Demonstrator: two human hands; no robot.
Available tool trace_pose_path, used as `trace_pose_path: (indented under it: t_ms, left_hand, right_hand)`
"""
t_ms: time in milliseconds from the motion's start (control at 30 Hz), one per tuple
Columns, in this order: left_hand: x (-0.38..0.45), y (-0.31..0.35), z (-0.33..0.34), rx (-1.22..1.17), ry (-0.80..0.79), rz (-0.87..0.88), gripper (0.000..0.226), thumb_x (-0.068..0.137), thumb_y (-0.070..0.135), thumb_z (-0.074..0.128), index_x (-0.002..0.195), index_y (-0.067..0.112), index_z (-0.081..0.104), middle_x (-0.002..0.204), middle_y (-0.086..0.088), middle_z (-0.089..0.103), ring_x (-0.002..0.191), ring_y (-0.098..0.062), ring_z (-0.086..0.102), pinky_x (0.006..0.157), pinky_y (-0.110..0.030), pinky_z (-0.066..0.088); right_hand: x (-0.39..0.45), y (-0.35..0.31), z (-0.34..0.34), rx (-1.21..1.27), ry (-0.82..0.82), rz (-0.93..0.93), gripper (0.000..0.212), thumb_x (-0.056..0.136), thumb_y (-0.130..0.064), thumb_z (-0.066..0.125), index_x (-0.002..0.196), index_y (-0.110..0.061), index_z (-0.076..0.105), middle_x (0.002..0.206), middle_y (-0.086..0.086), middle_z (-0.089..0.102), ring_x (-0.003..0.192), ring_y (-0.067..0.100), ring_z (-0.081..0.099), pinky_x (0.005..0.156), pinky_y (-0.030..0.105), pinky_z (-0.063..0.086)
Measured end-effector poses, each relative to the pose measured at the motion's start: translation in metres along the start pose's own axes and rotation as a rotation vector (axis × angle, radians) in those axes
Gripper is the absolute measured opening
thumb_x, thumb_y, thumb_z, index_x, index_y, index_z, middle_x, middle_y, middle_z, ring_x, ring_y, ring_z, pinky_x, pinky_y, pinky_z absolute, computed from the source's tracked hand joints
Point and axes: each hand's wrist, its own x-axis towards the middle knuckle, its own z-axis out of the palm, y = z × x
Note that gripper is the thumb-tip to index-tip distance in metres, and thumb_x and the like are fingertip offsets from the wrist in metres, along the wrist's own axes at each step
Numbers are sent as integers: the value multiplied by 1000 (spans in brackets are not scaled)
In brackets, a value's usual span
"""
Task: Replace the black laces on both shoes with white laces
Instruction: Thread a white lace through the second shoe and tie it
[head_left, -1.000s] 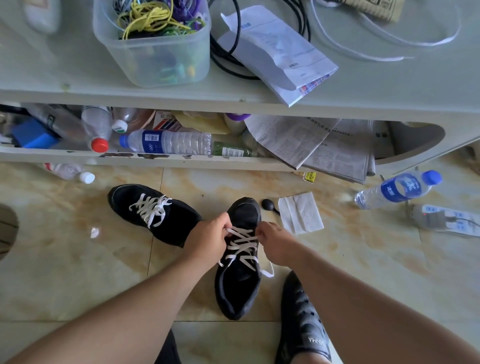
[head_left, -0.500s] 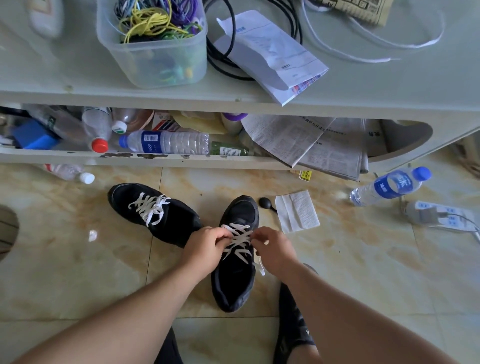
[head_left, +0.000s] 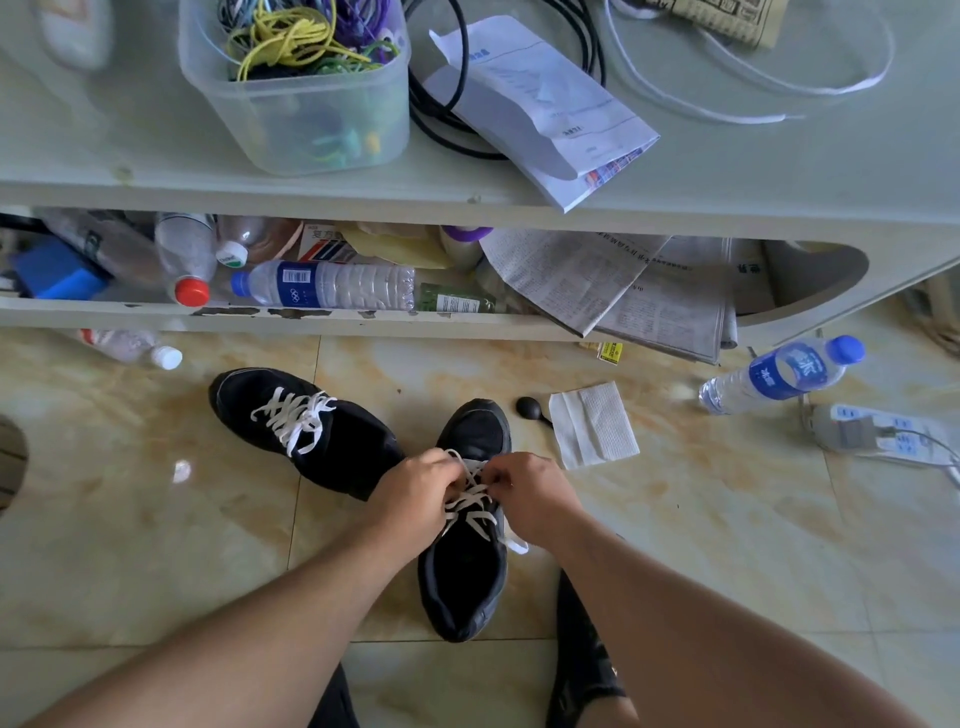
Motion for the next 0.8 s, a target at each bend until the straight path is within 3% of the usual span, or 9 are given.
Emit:
trace_pose_path:
  t_ms: [133,233,367,533,700,800]
  left_hand:
    - [-4,-1,-2,-94,68,-41,19,94,2,61,94,21,65,95,7,68,86,-22,65,68,-37,49]
    - [0,0,-6,-152,141,-89,13,96,7,66,92,19,66,90,5,70,82,-22,66,66,-35,45]
    - [6,6,-10,-144,172,-75,15,96,5,65,91,18,63,86,4,66,78,-23,62,64,-33,40]
    - [5,9,-7,-143,156,-77,18,94,0,63,94,18,63,90,0,64,81,-27,63,68,-41,50]
    - [0,10,2,-162,107,-131,18,97,2,58,102,18,64,98,0,60,89,-25,63,76,-34,49]
    - [-7,8,7,-206,111,-214,31,93,-3,57,109,23,63,101,3,65,93,-22,65,77,-35,51]
  right_hand:
    - [-1,1,1,295,84,164,17,95,-14,67,86,-28,69,86,-11,67,78,13,61,67,22,46]
    - [-6,-6,4,705,168,338,19,92,-10,69,80,-23,74,75,-1,72,64,17,63,64,35,56]
    - [-9,-10,5,1047,181,407,22,95,-3,61,78,-13,71,78,13,70,70,26,64,71,43,57]
    - [-4,-8,-6,1046,197,440,18,97,0,58,87,-12,66,77,9,66,69,25,56,56,33,47]
    - [-1,-9,-13,1008,161,444,19,98,0,59,84,-11,67,78,6,65,70,19,58,69,38,51]
    - [-1,-6,-13,969,135,431,16,96,0,61,87,-12,67,81,4,68,75,16,62,70,36,60]
